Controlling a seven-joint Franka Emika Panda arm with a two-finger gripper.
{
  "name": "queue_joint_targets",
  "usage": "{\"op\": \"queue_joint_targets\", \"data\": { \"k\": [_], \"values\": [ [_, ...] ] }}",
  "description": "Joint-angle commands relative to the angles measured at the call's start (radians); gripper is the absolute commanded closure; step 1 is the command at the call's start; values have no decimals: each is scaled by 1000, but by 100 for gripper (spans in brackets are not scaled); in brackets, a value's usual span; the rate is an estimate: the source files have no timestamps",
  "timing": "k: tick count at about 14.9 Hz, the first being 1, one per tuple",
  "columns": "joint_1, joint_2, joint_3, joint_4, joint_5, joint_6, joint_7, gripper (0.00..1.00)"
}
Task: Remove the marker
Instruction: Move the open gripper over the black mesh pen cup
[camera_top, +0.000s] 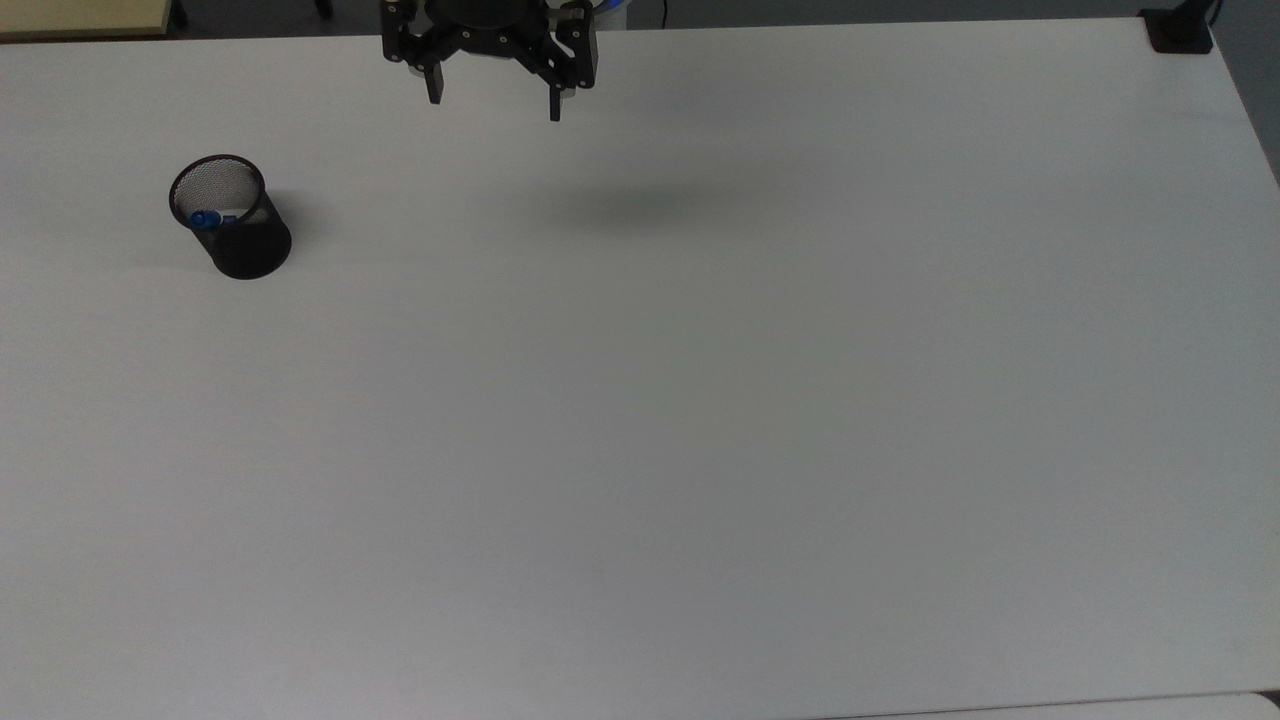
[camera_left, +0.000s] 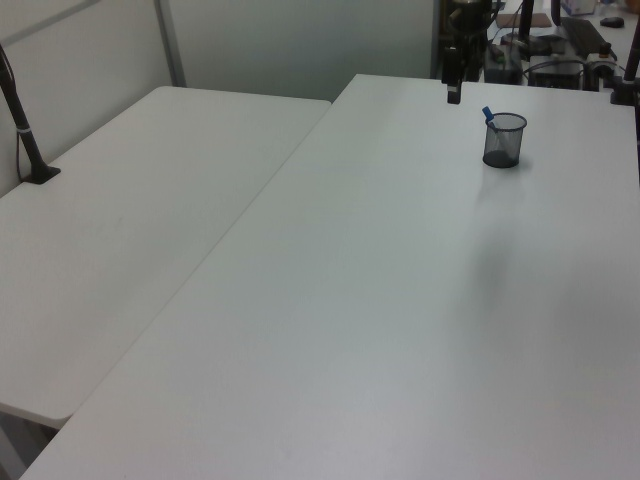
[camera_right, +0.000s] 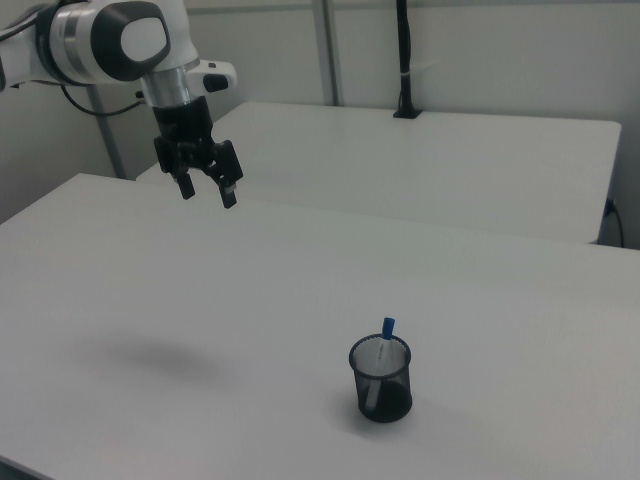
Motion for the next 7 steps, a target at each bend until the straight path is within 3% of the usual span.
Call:
{"op": "queue_joint_targets", "data": {
  "k": [1,7],
  "values": [
    [-3,-22,4,-8,8,-30,3,0],
    [-1,-21,4,-9,8,-26,3,0]
  ]
}}
